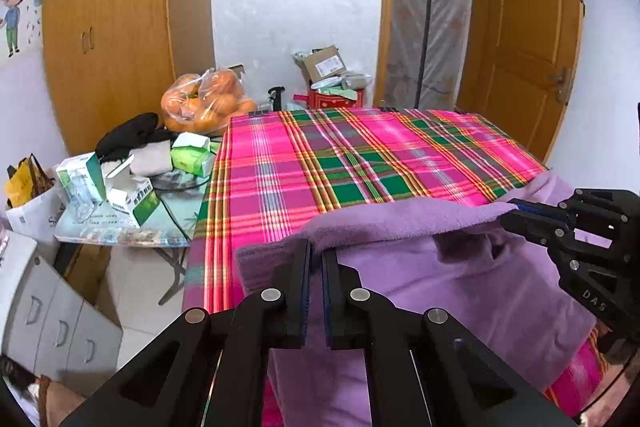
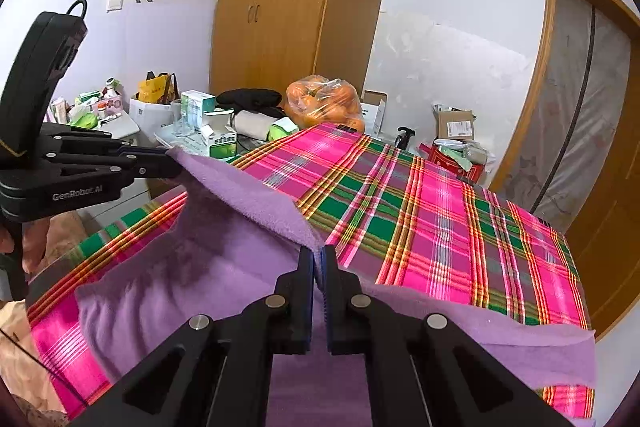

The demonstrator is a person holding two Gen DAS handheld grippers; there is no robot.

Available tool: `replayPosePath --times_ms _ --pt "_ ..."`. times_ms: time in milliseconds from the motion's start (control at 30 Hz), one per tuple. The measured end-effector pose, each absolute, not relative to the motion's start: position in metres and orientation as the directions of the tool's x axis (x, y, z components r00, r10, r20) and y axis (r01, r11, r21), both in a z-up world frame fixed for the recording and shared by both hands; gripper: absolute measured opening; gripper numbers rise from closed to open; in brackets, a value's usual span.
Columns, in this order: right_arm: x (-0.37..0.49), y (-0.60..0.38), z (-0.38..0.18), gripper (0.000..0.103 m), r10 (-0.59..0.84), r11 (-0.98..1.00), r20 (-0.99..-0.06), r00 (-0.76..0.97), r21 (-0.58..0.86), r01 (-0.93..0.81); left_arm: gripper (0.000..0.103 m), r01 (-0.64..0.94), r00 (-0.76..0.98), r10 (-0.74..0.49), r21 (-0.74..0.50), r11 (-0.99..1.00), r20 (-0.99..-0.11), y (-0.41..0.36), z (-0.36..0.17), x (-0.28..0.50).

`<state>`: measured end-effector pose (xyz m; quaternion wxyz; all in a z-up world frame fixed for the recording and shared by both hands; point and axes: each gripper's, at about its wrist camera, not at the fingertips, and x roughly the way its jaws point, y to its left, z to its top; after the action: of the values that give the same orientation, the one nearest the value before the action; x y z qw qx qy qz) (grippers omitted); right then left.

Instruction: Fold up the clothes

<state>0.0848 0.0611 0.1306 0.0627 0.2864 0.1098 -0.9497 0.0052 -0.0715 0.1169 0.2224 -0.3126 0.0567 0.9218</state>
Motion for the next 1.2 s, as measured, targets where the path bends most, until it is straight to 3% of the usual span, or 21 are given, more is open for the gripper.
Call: replayPosePath --times_ms 500,867,1100,1200 --pt "0.153 0.042 0.112 0.004 -0.031 -0.976 -0.562 -0.826 -0.159 0.145 0.005 -0.429 -0.695 0.4 -0.102 -0.897 -0.598 -0.097 0.093 0.072" --pt "0.179 0.045 0.071 0.004 -0.013 -0.983 -0.645 -0.764 -0.132 0.128 0.005 -0.391 -0.697 0.349 -0.076 -0.917 -0.626 -0.103 0.065 0.11" --pt "0.18 0.049 0.048 0.004 -0.015 -0.986 -0.681 -0.732 -0.112 0.124 0.005 -0.361 -0.64 0.36 -0.148 -0.921 -0.679 -0.109 0.046 0.11" --pt "0.179 0.052 0.044 0.004 -0.027 -0.988 -0.688 -0.725 -0.09 0.122 0.006 -0.343 -0.56 0.428 -0.272 -0.899 -0.709 -0.115 0.038 0.105"
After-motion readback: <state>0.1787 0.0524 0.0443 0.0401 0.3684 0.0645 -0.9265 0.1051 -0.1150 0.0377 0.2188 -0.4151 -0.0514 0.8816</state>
